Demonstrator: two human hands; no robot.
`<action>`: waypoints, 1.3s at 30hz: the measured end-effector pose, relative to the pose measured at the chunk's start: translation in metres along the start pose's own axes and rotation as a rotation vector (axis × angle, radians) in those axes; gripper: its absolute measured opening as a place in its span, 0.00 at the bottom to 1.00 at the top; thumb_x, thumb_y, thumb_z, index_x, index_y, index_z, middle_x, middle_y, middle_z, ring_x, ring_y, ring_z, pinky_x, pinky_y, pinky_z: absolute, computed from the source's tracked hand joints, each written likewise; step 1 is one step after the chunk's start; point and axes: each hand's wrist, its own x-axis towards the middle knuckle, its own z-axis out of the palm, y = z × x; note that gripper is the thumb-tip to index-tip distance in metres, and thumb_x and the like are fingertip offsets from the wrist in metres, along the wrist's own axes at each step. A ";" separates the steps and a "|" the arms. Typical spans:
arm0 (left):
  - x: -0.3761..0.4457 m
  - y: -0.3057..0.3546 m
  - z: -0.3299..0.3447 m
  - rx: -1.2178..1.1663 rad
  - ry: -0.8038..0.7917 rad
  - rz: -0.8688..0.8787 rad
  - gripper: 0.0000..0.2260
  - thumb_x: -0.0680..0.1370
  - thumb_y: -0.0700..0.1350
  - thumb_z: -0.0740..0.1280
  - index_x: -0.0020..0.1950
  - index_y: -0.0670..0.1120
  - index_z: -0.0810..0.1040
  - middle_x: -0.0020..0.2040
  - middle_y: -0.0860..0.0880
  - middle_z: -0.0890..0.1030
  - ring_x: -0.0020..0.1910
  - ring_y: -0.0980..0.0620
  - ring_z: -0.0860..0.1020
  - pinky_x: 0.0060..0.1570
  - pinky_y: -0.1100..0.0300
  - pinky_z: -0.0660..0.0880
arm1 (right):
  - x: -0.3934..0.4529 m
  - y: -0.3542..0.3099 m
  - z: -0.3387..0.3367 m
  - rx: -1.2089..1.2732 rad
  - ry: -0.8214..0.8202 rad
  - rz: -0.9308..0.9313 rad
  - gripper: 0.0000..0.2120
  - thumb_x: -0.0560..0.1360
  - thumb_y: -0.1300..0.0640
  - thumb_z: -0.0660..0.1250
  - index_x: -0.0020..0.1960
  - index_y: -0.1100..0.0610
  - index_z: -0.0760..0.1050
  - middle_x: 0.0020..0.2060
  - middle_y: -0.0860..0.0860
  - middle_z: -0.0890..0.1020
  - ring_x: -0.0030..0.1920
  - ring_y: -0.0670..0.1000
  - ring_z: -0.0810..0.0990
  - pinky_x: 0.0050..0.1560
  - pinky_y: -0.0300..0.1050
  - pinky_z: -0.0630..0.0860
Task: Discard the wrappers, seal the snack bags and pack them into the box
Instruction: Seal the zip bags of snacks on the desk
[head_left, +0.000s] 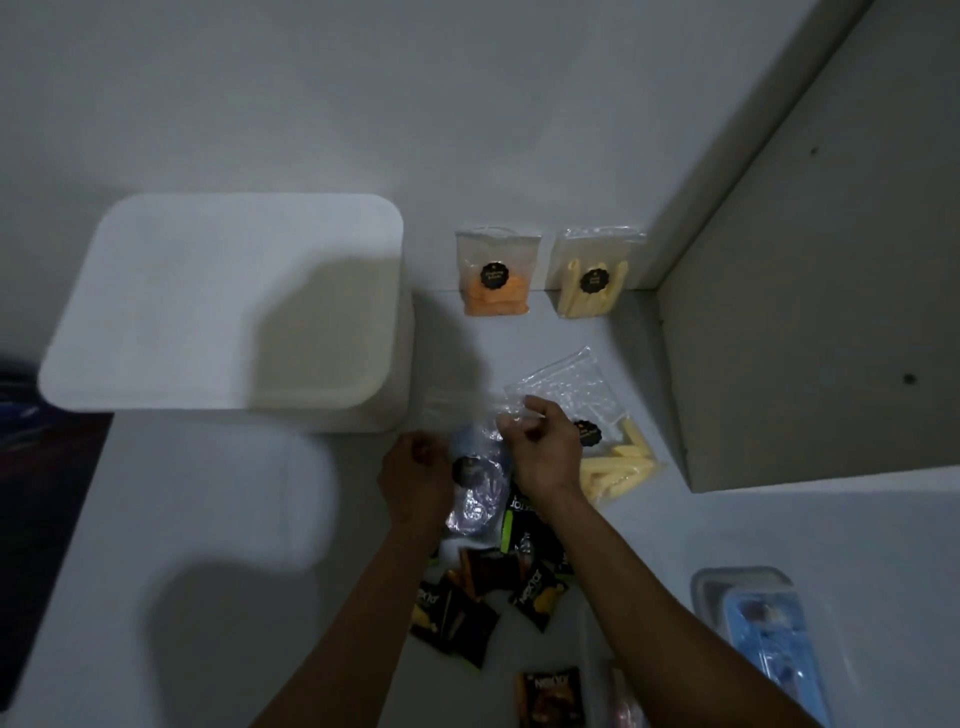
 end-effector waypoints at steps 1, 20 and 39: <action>-0.007 -0.001 -0.004 -0.034 -0.008 -0.005 0.03 0.76 0.47 0.70 0.46 0.49 0.81 0.45 0.47 0.84 0.46 0.46 0.82 0.52 0.49 0.78 | -0.007 -0.001 -0.004 0.049 -0.014 0.002 0.11 0.72 0.60 0.75 0.53 0.55 0.77 0.35 0.47 0.80 0.37 0.47 0.78 0.47 0.46 0.79; -0.134 0.042 -0.142 -0.577 -0.124 0.486 0.03 0.78 0.42 0.69 0.49 0.44 0.81 0.41 0.46 0.85 0.43 0.49 0.84 0.43 0.55 0.80 | -0.170 -0.111 -0.083 0.347 -0.178 -0.348 0.05 0.75 0.62 0.71 0.48 0.64 0.79 0.37 0.57 0.84 0.39 0.51 0.85 0.40 0.39 0.79; -0.205 0.078 -0.199 -0.638 -0.209 0.601 0.04 0.77 0.42 0.70 0.43 0.48 0.83 0.37 0.51 0.83 0.40 0.55 0.81 0.48 0.49 0.80 | -0.249 -0.211 -0.119 -0.584 -0.270 -0.872 0.07 0.73 0.51 0.74 0.47 0.54 0.83 0.41 0.47 0.85 0.42 0.47 0.82 0.47 0.47 0.80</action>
